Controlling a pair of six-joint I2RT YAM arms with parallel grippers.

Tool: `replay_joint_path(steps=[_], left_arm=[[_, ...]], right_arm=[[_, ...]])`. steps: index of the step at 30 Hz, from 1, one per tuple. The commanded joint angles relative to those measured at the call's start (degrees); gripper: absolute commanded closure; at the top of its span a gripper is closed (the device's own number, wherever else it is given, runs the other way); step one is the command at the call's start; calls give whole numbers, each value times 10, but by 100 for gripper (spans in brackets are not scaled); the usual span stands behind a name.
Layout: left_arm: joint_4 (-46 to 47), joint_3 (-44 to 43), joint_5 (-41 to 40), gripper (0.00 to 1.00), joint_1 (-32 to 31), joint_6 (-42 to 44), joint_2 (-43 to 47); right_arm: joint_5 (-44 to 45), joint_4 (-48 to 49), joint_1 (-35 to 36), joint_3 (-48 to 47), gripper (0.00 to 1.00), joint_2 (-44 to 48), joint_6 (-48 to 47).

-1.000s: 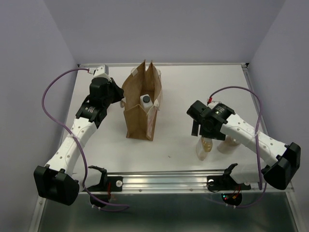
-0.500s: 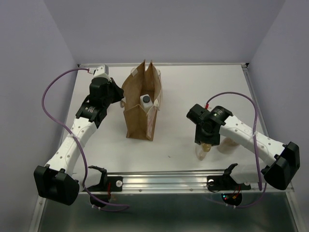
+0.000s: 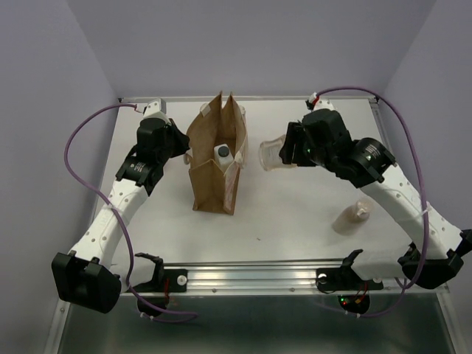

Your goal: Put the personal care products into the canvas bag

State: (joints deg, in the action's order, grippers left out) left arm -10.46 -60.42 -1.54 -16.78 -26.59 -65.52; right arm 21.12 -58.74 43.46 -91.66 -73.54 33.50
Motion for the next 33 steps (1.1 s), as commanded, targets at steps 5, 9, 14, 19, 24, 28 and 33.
replay_joint_path(steps=[5, 9, 14, 19, 24, 28, 33], left_arm=[[18, 2, 1, 100, -2, 4, 4], [19, 2, 1, 100, -2, 2, 1], [18, 2, 0, 100, -2, -1, 5], [20, 6, -3, 100, -2, -3, 14], [21, 7, 0, 100, -2, 4, 15], [22, 7, 7, 100, -3, 4, 14], [22, 9, 13, 100, -4, 4, 15]], right_arm=[[-46, 183, 0, -242, 99, -83, -135], [-88, 187, 0, -338, 99, -155, -151], [-137, 192, 0, -398, 99, -249, -123], [-130, 233, 0, -363, 99, -281, -75], [-116, 253, 11, -364, 99, -323, -46], [-108, 274, 16, -361, 99, -346, -22], [-91, 279, 27, -386, 99, -369, -23]])
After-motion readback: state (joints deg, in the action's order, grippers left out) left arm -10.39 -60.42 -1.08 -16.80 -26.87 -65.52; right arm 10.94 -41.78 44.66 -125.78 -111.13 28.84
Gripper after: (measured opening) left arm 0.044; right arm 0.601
